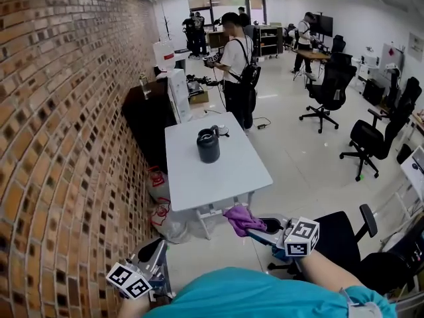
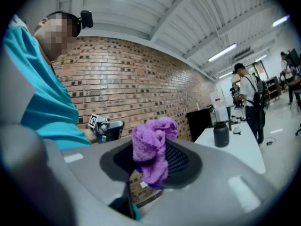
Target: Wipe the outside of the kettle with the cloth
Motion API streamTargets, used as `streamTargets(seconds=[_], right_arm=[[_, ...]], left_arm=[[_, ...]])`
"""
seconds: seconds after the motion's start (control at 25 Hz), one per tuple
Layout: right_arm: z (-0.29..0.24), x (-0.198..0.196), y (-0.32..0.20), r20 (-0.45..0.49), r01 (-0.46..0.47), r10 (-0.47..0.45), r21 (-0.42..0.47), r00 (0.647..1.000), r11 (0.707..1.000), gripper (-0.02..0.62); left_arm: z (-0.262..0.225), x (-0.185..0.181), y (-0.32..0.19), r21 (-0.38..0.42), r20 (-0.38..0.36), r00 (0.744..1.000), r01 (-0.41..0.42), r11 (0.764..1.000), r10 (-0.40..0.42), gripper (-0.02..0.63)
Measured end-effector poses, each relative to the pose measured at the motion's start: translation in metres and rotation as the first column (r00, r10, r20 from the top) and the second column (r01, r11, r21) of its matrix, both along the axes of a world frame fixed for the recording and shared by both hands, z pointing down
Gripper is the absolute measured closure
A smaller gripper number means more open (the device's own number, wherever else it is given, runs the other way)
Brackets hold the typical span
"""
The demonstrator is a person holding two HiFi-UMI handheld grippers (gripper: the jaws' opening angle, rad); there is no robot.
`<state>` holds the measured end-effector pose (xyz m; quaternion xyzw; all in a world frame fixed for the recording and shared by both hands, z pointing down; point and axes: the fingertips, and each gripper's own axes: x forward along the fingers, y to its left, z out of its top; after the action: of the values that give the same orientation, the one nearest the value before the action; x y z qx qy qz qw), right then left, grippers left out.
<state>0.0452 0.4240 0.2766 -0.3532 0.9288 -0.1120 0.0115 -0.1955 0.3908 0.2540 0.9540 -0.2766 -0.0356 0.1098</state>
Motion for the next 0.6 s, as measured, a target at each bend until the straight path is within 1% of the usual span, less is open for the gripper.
streamTargets(seconds=[0.12,0.24,0.4,0.6], right_arm=[[0.006,-0.012,-0.010,-0.013,-0.062,0.062,-0.013,0.998,0.998,0.477],[0.012,-0.019,-0.016,-0.045,-0.099,0.098,-0.025,0.994,0.995,0.480],[0.016,-0.020,-0.021,-0.085,-0.113,0.111,-0.020,0.990,0.993,0.482],[0.015,-0.021,-0.022,-0.116,-0.108,0.106,-0.014,0.988,0.994,0.482]], left_arm=[[0.011,-0.013,-0.003,-0.013,0.006,1.000,-0.010,1.000,0.010,0.606],[0.019,-0.018,-0.005,-0.019,0.015,1.000,-0.021,1.000,0.021,0.606],[0.022,-0.019,-0.011,-0.024,0.006,0.999,-0.035,0.999,0.035,0.606],[0.017,-0.013,-0.015,-0.019,-0.006,0.999,-0.047,0.999,0.047,0.606]])
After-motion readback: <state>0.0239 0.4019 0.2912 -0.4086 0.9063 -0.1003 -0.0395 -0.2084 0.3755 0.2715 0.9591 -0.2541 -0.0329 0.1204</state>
